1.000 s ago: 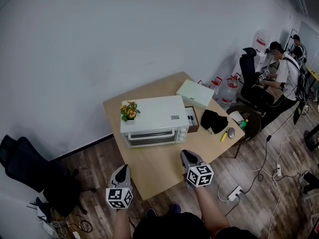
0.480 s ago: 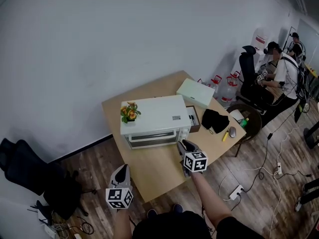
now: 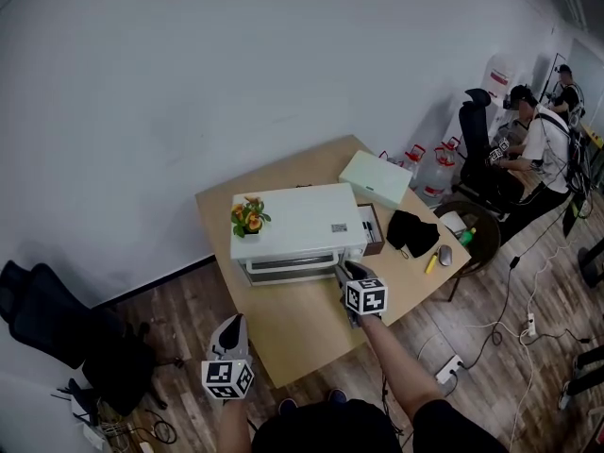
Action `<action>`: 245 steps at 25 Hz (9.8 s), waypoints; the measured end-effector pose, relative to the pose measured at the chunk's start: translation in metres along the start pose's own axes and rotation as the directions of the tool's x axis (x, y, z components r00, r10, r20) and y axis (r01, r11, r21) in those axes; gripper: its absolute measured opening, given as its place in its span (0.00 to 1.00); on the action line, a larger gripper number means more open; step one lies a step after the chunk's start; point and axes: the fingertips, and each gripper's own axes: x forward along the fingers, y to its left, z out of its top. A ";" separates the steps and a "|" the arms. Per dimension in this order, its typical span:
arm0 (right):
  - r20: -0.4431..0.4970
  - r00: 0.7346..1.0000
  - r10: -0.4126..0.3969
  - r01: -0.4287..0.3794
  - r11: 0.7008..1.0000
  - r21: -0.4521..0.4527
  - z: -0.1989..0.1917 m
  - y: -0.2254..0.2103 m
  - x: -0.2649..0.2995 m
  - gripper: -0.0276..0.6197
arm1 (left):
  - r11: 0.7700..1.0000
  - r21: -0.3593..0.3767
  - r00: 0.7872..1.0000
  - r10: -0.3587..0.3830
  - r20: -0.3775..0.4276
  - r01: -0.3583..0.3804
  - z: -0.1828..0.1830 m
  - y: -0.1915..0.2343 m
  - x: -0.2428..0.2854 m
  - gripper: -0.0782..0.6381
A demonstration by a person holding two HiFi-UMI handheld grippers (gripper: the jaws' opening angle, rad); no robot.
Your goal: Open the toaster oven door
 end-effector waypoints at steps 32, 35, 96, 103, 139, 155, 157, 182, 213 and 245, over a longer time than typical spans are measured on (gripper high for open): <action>-0.109 0.993 -0.037 0.042 0.998 0.042 -0.006 -0.007 0.041 0.23 | 0.999 -0.038 1.000 0.008 -0.013 -0.008 -0.004 0.006 -0.015 0.11; -0.103 0.994 -0.033 0.036 0.999 0.030 -0.010 -0.005 0.040 0.23 | 0.999 -0.034 1.000 0.005 -0.011 -0.006 -0.004 0.006 -0.013 0.11; -0.069 0.996 -0.051 0.052 0.998 0.021 -0.117 0.016 -0.028 0.23 | 0.998 -0.028 0.999 -0.049 -0.009 0.049 -0.005 -0.018 -0.017 0.11; -0.094 0.994 -0.048 0.051 0.998 0.024 -0.133 0.017 -0.032 0.23 | 0.998 -0.030 0.999 -0.053 -0.009 0.053 -0.006 -0.019 -0.017 0.11; -0.280 0.959 -0.048 0.057 0.998 0.027 -0.235 0.009 -0.028 0.21 | 1.000 -0.026 1.000 -0.001 -0.014 0.001 -0.007 -0.011 -0.027 0.11; -0.277 0.960 -0.037 0.052 0.997 0.049 -0.266 0.005 -0.022 0.21 | 1.000 -0.008 0.999 0.012 -0.048 -0.012 -0.020 -0.012 -0.031 0.11; -0.276 0.960 -0.037 0.052 0.997 0.049 -0.270 0.004 -0.022 0.21 | 1.000 -0.009 0.998 0.011 -0.057 -0.012 -0.023 -0.013 -0.032 0.11; -0.326 0.945 -0.010 0.006 1.000 -0.014 -0.306 -0.001 -0.021 0.19 | 0.999 -0.031 0.997 0.009 -0.074 -0.012 -0.026 -0.016 -0.031 0.11; 0.003 0.999 -0.041 0.041 0.992 -0.123 -0.141 0.007 -0.069 0.22 | 0.998 -0.055 0.998 -0.042 -0.037 0.040 -0.022 -0.029 -0.022 0.11; 0.235 0.972 0.001 0.041 0.985 -0.170 -0.043 0.074 -0.159 0.18 | 0.998 -0.021 0.998 -0.059 -0.032 0.058 -0.029 -0.031 -0.028 0.11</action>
